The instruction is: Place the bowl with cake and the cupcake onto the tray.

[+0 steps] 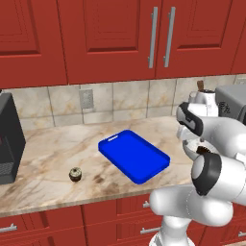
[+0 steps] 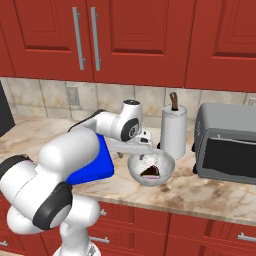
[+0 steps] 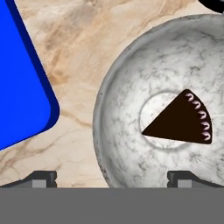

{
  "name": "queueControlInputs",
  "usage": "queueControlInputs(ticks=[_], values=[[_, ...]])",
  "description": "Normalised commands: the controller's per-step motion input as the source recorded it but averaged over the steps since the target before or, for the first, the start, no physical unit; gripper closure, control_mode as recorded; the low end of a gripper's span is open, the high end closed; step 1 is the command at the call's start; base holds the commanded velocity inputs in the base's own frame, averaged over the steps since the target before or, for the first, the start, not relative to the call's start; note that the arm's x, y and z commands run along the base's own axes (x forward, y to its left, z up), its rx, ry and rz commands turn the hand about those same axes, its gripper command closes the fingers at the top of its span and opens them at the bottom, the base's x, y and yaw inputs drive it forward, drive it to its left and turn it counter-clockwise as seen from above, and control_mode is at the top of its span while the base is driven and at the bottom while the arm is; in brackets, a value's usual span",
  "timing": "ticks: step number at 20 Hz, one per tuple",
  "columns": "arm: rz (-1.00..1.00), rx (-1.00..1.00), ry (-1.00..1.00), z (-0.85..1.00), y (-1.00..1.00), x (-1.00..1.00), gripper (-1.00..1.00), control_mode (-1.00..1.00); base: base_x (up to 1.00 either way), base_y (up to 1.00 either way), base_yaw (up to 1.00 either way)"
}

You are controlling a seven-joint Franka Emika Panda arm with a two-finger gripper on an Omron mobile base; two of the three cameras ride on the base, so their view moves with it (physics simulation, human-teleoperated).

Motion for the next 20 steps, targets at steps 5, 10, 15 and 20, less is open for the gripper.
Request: queueControlInputs(ticks=[5,10,15,20], values=[[0.00,0.00,0.00,-0.04,0.07,0.00,-1.00,-1.00,0.00,0.00,0.00],[0.00,0.00,0.00,-0.08,0.01,0.00,-1.00,-1.00,0.00,0.00,0.00],[0.00,0.00,0.00,-0.11,0.00,0.00,-1.00,-1.00,0.00,0.00,0.00],[0.00,0.00,0.00,-0.14,0.00,0.00,-1.00,-1.00,0.00,0.00,0.00]])
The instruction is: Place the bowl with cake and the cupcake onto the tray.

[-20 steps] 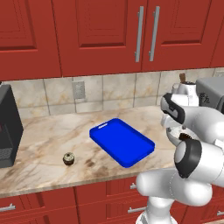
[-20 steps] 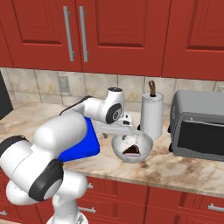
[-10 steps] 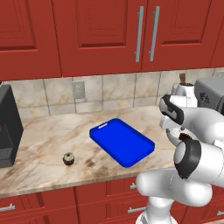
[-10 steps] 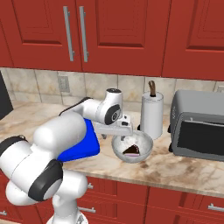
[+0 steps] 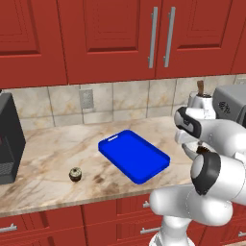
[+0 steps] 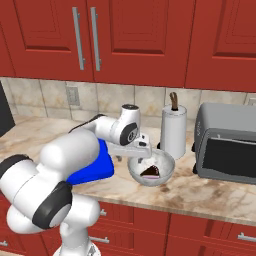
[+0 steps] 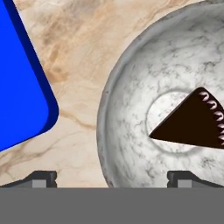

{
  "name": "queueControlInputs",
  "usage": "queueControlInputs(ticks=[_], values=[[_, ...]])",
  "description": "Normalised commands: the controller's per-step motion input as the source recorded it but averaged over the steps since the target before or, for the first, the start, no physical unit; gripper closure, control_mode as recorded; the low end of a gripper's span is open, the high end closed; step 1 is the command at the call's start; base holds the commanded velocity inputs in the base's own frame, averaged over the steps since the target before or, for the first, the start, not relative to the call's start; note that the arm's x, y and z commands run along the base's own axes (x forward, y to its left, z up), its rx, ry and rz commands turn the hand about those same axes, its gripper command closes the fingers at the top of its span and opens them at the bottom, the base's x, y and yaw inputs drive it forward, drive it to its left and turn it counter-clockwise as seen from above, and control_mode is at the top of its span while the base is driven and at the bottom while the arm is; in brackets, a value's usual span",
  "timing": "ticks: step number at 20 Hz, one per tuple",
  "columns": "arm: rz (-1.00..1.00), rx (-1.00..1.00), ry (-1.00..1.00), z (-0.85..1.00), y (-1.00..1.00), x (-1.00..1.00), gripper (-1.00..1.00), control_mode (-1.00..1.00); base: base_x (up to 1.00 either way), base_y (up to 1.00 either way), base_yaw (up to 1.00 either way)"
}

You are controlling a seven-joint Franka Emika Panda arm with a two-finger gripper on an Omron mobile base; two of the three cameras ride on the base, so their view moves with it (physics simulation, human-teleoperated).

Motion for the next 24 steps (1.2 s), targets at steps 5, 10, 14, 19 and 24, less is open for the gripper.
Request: queueControlInputs(ticks=[5,10,14,19,24], values=[[0.00,0.00,0.00,-0.11,0.00,0.00,-1.00,-1.00,0.00,0.00,0.00],[0.00,0.00,0.01,-0.11,0.00,0.00,-1.00,-1.00,0.00,0.00,0.00],[0.00,0.00,0.01,-0.11,0.00,0.03,-1.00,-1.00,0.00,0.00,0.00],[0.00,0.00,0.03,-0.12,0.00,0.00,-1.00,-1.00,0.00,0.00,0.00],[0.00,0.00,0.04,-0.08,0.00,0.05,-1.00,-1.00,0.00,0.00,0.00]])
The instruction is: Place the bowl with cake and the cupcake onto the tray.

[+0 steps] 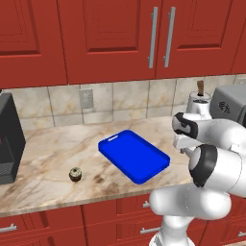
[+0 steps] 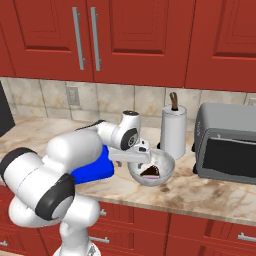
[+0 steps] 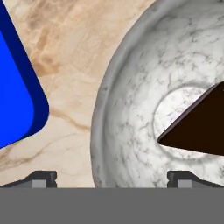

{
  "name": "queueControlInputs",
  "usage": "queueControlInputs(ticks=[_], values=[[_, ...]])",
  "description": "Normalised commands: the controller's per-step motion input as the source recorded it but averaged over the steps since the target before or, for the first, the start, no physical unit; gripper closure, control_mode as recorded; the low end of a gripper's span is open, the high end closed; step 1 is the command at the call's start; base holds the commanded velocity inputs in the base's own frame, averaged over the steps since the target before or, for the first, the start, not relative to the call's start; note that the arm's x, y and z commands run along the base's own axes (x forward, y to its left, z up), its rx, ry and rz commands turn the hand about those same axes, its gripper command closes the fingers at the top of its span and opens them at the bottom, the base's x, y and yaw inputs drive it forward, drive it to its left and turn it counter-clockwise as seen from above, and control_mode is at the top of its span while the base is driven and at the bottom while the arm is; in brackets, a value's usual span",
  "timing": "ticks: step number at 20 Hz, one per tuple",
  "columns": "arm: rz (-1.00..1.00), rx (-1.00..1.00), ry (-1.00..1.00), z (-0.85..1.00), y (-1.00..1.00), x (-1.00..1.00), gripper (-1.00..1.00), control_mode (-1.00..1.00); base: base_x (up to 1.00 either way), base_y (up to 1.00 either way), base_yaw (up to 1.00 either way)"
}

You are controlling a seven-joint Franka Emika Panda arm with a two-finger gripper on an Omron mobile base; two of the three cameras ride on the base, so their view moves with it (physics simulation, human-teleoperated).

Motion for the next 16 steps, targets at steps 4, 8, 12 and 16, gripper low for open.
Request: queueControlInputs(ticks=[4,8,12,16], values=[[0.00,0.00,0.04,-0.09,0.00,0.08,-1.00,-1.00,0.00,0.00,0.00],[0.00,0.00,0.03,-0.12,0.00,0.08,-1.00,-1.00,0.00,0.00,0.00],[0.00,0.00,0.03,-0.12,0.00,0.09,-1.00,-1.00,0.00,0.00,0.00],[0.00,0.00,0.03,-0.12,0.00,0.04,-1.00,-1.00,0.00,0.00,0.00]])
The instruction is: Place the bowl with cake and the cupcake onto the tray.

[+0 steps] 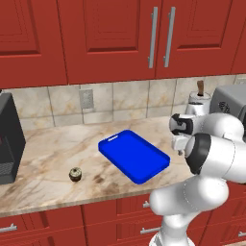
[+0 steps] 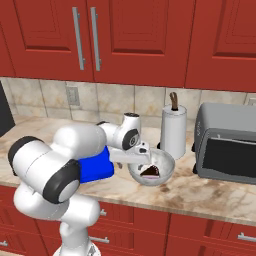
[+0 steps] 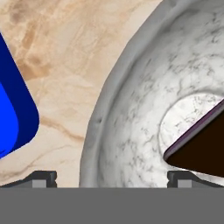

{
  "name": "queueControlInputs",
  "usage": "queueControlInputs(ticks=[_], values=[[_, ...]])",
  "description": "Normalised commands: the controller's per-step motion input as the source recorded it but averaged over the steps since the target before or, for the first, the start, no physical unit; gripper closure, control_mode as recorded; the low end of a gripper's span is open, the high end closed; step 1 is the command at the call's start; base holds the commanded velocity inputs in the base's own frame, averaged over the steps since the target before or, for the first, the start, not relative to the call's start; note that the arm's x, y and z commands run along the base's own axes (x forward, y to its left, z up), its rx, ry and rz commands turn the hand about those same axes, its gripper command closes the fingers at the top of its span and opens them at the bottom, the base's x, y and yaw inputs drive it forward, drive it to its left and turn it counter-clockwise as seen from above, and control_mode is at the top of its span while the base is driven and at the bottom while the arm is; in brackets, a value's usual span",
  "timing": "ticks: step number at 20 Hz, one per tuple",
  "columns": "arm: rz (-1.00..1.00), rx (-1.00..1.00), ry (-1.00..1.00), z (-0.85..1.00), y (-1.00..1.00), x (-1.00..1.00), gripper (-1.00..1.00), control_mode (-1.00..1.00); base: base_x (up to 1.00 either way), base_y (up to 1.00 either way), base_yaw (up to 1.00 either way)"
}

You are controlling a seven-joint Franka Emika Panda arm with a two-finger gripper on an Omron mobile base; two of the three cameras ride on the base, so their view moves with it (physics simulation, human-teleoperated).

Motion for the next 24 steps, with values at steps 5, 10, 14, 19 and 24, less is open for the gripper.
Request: queueControlInputs(ticks=[5,10,14,19,24], values=[[0.00,0.00,0.01,-0.13,0.00,0.00,1.00,-1.00,0.00,0.00,0.00],[0.00,0.00,0.00,0.00,0.00,0.00,1.00,-1.00,0.00,0.00,0.00],[0.00,0.00,0.00,0.00,0.00,0.00,1.00,-1.00,0.00,0.00,0.00],[0.00,0.00,0.00,0.00,0.00,0.00,1.00,-1.00,0.00,0.00,0.00],[0.00,0.00,0.00,0.00,0.00,0.00,1.00,-1.00,0.00,0.00,0.00]])
